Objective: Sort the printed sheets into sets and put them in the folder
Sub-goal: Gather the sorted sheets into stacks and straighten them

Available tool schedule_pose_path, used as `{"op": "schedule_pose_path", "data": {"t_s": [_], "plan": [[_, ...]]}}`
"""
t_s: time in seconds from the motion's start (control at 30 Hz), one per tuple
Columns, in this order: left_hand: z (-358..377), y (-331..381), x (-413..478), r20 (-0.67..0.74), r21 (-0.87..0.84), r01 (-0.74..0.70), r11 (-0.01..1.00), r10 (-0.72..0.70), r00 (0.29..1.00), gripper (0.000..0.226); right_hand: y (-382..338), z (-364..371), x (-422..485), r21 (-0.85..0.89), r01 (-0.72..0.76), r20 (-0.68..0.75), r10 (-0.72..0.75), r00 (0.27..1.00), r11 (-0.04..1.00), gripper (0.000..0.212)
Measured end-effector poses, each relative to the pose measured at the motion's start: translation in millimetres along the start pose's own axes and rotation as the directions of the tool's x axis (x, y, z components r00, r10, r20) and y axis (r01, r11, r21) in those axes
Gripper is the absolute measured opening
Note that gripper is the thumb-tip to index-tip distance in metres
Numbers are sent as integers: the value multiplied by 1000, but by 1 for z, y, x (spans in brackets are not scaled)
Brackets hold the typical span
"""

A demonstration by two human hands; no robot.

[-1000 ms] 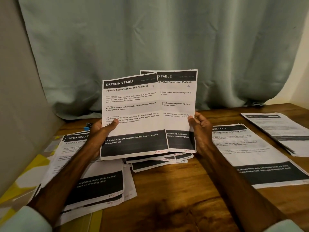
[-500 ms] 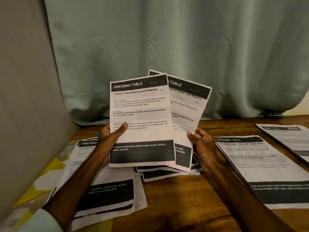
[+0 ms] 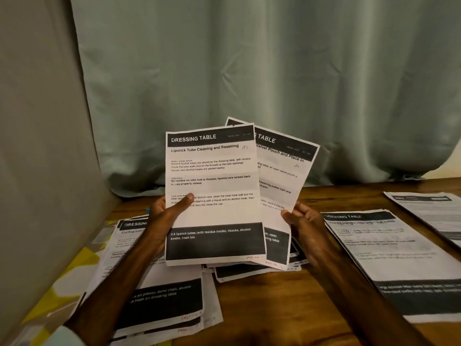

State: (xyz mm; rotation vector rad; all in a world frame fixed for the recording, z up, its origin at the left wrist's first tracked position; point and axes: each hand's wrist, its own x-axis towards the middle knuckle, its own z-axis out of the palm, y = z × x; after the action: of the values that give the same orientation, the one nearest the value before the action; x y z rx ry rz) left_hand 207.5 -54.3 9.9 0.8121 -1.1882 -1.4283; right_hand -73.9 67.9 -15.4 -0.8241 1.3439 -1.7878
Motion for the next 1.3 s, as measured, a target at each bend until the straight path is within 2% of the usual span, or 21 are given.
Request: {"op": "schedule_pose_path", "data": {"t_s": [0.13,0.23,0.27,0.33,0.4,0.7,0.87,1.0,1.1,1.17,1.3], "plan": [[3,1,-5,34,5,49,999,-49,998,45,-4,-6,0,-71,-1,-23,-1,1000,997,31],[6,0,-9,111,41,68,997,-73,991,83,-6,-8,-1,-110,-17,-21,15,1000,994,30],[8,-1,-11,122,60,65,996,-72,990,80,-5,-9,-1,-130,-22,-17,20,1000,991,28],[12,-1,-13,109,93,41,995,-51,993,47,-6,-9,-2,-158,-30,-10,28,1000,987,28],[16,-1,-14,98,108,35,994,-45,994,31,-8,-8,-3,-169,-31,-1,31,1000,985,29],[19,-4,-13,111,93,19,995,-30,993,31,-7,-5,-2,-181,-19,25,24,999,983,30],[16,-5,-12,131,134,30,991,-47,990,56,-8,-5,-7,-231,1,7,1,1000,973,24],[17,-5,-12,202,198,4,980,-45,978,97,-11,-3,-17,-315,32,70,-10,998,948,22],[16,-4,-12,225,238,-26,971,-29,974,106,-16,1,-22,-332,-1,105,38,994,943,22],[14,-4,-10,220,269,-29,963,-32,975,108,-19,5,-21,-300,-27,139,71,988,954,22],[14,-7,-8,214,281,-58,958,-4,977,100,-20,11,-16,-9,-20,182,21,983,1000,46]]}}
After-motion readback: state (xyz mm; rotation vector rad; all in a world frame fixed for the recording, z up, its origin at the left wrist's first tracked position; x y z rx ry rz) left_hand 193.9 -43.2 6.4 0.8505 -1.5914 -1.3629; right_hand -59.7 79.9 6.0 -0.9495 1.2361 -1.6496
